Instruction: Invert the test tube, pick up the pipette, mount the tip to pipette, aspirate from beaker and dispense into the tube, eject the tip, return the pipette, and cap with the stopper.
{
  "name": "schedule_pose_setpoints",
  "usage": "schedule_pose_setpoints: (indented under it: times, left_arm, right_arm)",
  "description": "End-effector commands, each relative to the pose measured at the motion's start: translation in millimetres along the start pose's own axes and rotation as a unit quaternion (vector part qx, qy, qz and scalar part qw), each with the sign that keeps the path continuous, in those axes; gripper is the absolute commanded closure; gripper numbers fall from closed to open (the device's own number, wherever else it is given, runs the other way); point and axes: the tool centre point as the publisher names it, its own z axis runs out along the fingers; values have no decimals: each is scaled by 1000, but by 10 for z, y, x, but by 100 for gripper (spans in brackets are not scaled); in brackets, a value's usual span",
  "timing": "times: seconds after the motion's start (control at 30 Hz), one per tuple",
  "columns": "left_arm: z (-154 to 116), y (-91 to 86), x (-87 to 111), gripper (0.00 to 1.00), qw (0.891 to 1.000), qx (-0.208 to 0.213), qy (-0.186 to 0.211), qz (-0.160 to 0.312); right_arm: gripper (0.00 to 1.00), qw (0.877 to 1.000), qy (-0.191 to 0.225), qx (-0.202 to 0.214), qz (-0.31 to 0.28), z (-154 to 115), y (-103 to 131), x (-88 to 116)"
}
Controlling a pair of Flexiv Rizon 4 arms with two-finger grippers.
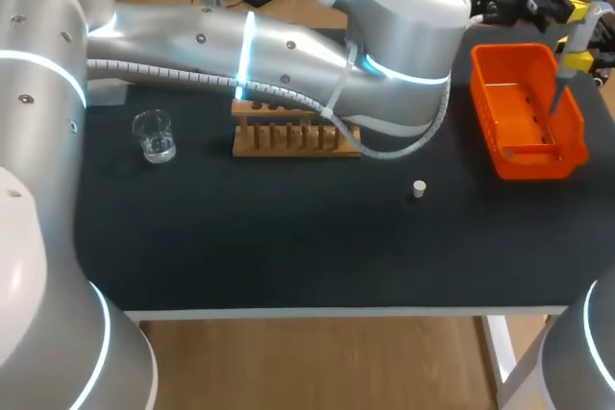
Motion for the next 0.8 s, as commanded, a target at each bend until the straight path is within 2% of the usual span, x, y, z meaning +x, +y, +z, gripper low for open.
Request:
schedule_pose_setpoints:
  times: [0.03,0.1,0.13,0.17,0.2,0.37,0.5,0.63,0.8]
  left_arm:
    - [-4,-50,28,100,996,91,-9,3]
    - [-25,-93,27,100,996,90,-9,3]
    - [-38,-112,29,66,996,91,-9,3]
    - [-49,-130,33,5,996,90,-9,4]
    - [-69,-143,36,0,996,87,-10,5]
    - [-262,-135,52,0,996,86,-2,6]
    - [-470,-103,70,0,995,92,38,26]
    - [-745,-26,66,0,996,82,37,13]
    - [-1096,79,119,0,994,95,34,27]
  right_arm:
    - [100,1000,2,3,0,0,53,-5]
    - [100,1000,2,3,0,0,53,-5]
    - [100,1000,2,3,0,0,53,-5]
    - [100,1000,2,3,0,0,53,-5]
    - [100,1000,2,3,0,0,53,-5]
    - [100,1000,2,3,0,0,53,-5]
    - [100,1000,2,3,0,0,53,-5]
    - [100,1000,2,3,0,0,53,-5]
    - [100,1000,2,3,0,0,53,-5]
